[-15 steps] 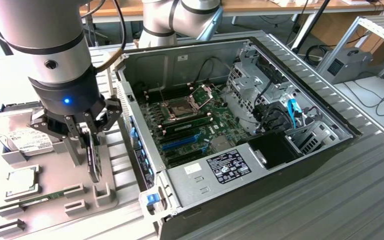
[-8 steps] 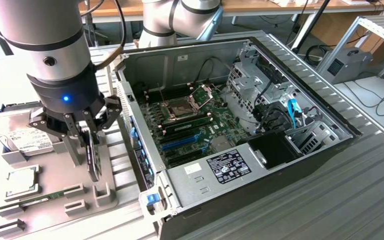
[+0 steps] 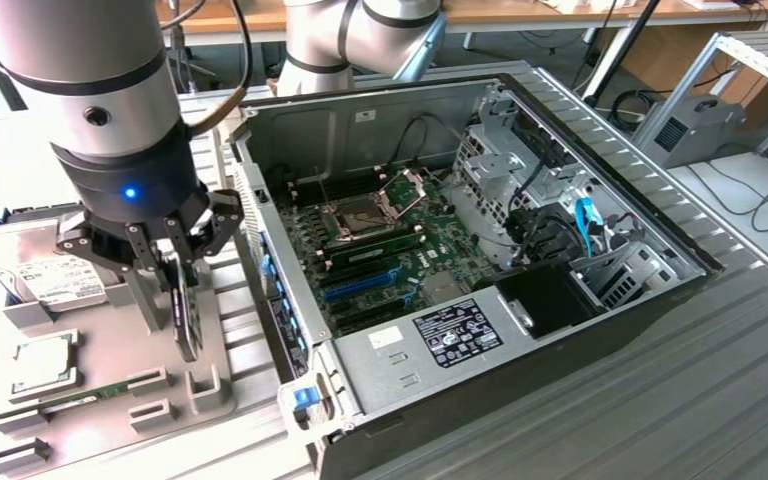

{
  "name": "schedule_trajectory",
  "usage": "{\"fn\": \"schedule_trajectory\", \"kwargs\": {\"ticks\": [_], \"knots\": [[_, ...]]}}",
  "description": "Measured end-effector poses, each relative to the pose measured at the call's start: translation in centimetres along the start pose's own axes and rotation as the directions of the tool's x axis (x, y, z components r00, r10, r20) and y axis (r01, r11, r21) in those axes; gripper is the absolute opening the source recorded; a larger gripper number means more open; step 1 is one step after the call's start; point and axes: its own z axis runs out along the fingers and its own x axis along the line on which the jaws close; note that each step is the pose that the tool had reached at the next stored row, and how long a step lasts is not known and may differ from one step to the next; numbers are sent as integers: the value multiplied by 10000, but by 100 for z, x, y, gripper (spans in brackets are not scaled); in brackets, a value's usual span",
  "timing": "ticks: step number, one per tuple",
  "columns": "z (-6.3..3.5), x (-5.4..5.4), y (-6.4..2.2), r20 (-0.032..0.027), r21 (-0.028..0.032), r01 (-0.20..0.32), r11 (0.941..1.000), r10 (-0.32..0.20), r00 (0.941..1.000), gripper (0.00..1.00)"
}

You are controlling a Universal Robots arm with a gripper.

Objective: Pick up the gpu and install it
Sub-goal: 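Pick up the gpu and move the gpu toward the slot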

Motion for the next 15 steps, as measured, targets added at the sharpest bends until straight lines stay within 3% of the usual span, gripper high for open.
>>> {"fn": "schedule_trajectory", "kwargs": {"ticks": [15], "knots": [[-74, -2, 3, -1, 1, 0, 10000, 0, 10000, 26]]}}
